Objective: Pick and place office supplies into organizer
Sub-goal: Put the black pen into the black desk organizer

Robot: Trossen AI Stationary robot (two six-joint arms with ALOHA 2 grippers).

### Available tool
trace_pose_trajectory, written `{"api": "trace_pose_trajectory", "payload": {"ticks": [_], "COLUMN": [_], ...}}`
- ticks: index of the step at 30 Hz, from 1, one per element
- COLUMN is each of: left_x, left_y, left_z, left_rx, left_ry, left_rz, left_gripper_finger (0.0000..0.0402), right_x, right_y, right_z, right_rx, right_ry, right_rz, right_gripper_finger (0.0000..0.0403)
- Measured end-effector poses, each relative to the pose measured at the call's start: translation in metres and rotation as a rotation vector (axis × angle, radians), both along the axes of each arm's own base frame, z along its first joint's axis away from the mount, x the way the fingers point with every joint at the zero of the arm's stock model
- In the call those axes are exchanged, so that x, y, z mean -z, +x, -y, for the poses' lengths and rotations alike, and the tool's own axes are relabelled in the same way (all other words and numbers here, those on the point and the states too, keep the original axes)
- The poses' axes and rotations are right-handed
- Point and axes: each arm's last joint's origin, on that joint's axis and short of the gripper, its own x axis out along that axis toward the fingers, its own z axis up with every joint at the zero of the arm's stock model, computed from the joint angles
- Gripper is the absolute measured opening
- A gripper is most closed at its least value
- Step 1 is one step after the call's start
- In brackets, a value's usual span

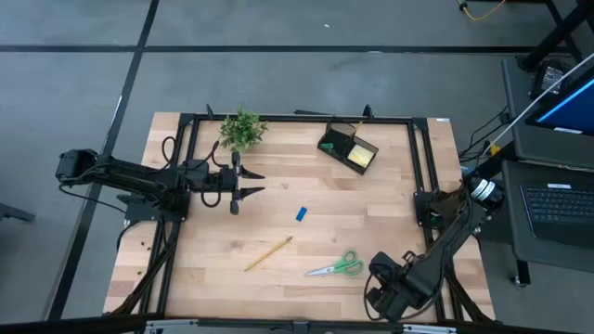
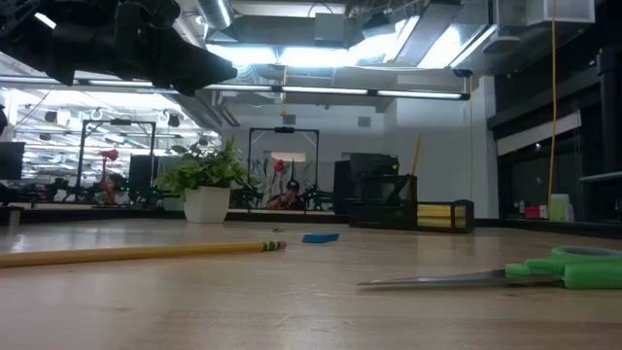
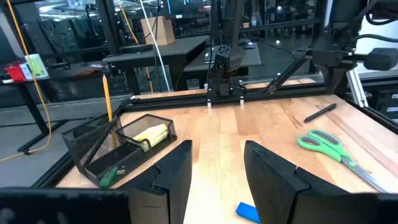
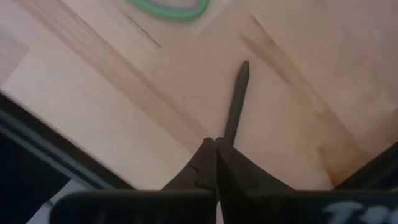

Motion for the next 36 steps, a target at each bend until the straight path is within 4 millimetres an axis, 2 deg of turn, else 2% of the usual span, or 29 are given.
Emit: {"api": "trace_pose_trajectory", "payload": {"ticks": [13, 22, 36], "left_x": [0.001, 0.002, 0.007], "left_y": [0.0, 0.0, -0.001], "left_z": [0.0, 0.0, 0.0], "left_rx": [-0.001, 0.004, -0.001], "left_ry": [-0.027, -0.062, -0.111], "left_rz": [-0.004, -0.016, -0.066], "left_gripper_finger": [0.0141, 0.0141, 0.0141], "right_x": [0.006, 0.03, 0.073], "right_y": [-0.003, -0.01, -0.023], "right_z": [-0.003, 0.006, 0.015], "right_rx": [-0.017, 0.023, 0.019], "right_ry": [-0.059, -0.088, -0.035], "right_rz": [0.011, -0.009, 0.017], "right_gripper_finger": [0.0077, 0.0135, 0.0143]}}
